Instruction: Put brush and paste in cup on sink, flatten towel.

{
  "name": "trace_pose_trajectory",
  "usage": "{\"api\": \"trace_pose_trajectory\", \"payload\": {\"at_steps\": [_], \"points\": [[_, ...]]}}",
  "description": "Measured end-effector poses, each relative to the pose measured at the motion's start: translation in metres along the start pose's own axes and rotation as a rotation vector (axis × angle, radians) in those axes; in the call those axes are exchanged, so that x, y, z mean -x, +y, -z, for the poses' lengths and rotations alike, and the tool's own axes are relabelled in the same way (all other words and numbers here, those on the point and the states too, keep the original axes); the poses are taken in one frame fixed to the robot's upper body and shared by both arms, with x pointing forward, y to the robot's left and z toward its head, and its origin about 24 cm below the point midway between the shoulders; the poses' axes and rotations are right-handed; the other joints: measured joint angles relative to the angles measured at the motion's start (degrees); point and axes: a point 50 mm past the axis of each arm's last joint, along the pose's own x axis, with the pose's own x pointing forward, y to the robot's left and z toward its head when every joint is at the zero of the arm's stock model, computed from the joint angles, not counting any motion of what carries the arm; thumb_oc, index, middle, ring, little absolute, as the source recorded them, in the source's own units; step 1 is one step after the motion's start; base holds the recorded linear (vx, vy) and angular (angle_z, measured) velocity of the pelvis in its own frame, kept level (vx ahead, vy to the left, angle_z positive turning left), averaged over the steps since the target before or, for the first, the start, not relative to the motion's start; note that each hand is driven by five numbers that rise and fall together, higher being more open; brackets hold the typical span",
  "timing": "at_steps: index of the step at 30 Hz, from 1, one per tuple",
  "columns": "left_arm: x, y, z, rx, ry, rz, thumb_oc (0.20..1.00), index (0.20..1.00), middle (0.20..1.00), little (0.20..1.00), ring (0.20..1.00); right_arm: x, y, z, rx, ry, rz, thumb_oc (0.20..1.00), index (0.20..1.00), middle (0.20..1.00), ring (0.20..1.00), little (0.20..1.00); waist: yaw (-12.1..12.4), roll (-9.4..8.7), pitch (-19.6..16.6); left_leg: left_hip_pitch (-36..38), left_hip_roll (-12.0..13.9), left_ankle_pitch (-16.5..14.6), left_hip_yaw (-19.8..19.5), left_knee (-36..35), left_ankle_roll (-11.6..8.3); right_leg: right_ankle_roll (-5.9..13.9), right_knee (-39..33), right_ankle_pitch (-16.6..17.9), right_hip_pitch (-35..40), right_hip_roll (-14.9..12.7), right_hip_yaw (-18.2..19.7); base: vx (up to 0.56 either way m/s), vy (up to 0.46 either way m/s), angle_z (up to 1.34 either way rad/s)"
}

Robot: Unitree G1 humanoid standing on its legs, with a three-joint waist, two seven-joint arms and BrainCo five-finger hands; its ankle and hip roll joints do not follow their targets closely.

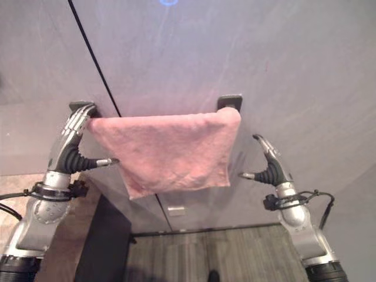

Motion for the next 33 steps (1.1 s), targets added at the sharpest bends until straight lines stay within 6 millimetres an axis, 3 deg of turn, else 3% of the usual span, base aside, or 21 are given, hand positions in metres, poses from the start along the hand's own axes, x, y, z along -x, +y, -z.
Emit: {"api": "trace_pose_trajectory", "payload": {"at_steps": [4,8,12,14,18,19,22,27,30,33], "points": [[0.010,-0.012,0.003,0.206,0.108,-0.139,1.000,1.000,1.000,1.000,1.000,0.018,0.013,0.011,-0.120,0.080,0.032,1.000,1.000,1.000,1.000,1.000,0.0,0.06,0.4,0.6,0.0,0.0,0.0,0.0,0.01,0.08,0.0,0.2,0.7,0.0,0.0,-0.02,-0.006,0.01],[0.020,-0.011,0.010,0.233,0.162,-0.162,1.000,1.000,1.000,1.000,1.000,0.034,0.018,0.023,-0.203,0.165,0.039,1.000,1.000,1.000,1.000,1.000,-0.6,0.03,0.7,0.9,0.1,0.0,0.0,-0.1,0.01,-0.26,0.0,-0.1,0.9,0.1,0.0,0.00,0.000,0.00],[0.039,-0.010,0.017,0.235,0.226,-0.155,1.000,1.000,1.000,1.000,1.000,0.071,0.034,0.052,-0.305,0.368,-0.001,1.000,1.000,1.000,1.000,1.000,-0.7,-0.16,1.3,0.8,0.1,-0.1,0.0,-0.1,0.06,-0.29,0.0,-0.1,0.9,0.0,-0.1,-0.01,-0.001,0.00],[0.043,-0.010,0.020,0.235,0.251,-0.158,1.000,1.000,1.000,1.000,1.000,0.075,0.036,0.056,-0.310,0.393,-0.005,1.000,1.000,1.000,1.000,1.000,-0.8,-0.06,1.4,0.9,0.1,-0.1,0.0,-0.1,0.06,-0.29,0.0,-0.1,0.9,0.1,-0.1,0.00,0.000,0.00],[0.099,-0.043,0.056,0.312,0.592,-0.042,1.000,1.000,1.000,1.000,1.000,0.085,0.042,0.068,-0.352,0.468,-0.022,1.000,1.000,1.000,1.000,1.000,-1.3,0.13,1.9,0.7,0.1,-0.1,0.0,-0.1,0.06,-0.34,0.0,-0.2,0.8,0.1,-0.1,0.00,0.000,0.00],[0.118,-0.050,0.059,0.329,0.673,0.011,1.000,1.000,1.000,1.000,1.000,0.090,0.045,0.072,-0.373,0.504,-0.039,1.000,1.000,1.000,1.000,1.000,-1.4,-0.50,2.6,0.6,0.2,-0.1,0.0,0.0,0.05,-0.38,0.0,-0.2,0.7,0.1,-0.2,0.00,0.000,0.00],[0.141,-0.056,0.057,0.384,0.737,0.100,1.000,1.000,1.000,1.000,1.000,0.099,0.051,0.083,-0.399,0.572,-0.093,1.000,1.000,1.000,1.000,1.000,-0.8,-1.88,3.4,-0.1,0.3,0.0,-0.2,0.0,0.02,-0.45,0.0,-0.2,0.1,0.1,-0.4,-0.01,-0.003,0.03],[0.164,-0.050,0.059,0.461,0.792,0.222,1.000,1.000,1.000,1.000,1.000,0.116,0.062,0.101,-0.385,0.683,-0.175,1.000,1.000,1.000,1.000,1.000,0.0,-1.31,3.8,-0.1,0.3,-0.1,-0.5,-0.1,0.13,-0.73,0.0,-0.4,0.4,0.1,-1.0,-0.01,-0.004,0.06],[0.194,-0.032,0.063,0.481,0.890,0.246,1.000,1.000,1.000,1.000,1.000,0.141,0.068,0.120,-0.321,0.817,-0.260,1.000,1.000,1.000,1.000,1.000,1.0,0.05,4.3,-0.1,0.3,-0.1,-1.7,-0.1,0.11,-0.73,0.0,-0.5,0.9,0.1,-2.0,-0.03,0.004,0.16],[0.203,-0.020,0.067,0.529,0.923,0.350,1.000,1.000,1.000,1.000,1.000,0.159,0.072,0.143,-0.302,0.967,-0.304,1.000,1.000,1.000,1.000,1.000,2.1,0.03,4.5,-0.3,0.3,-0.1,-2.4,-0.1,0.07,-0.59,0.0,-0.7,0.9,0.0,-2.6,-0.02,0.004,0.11]]}}
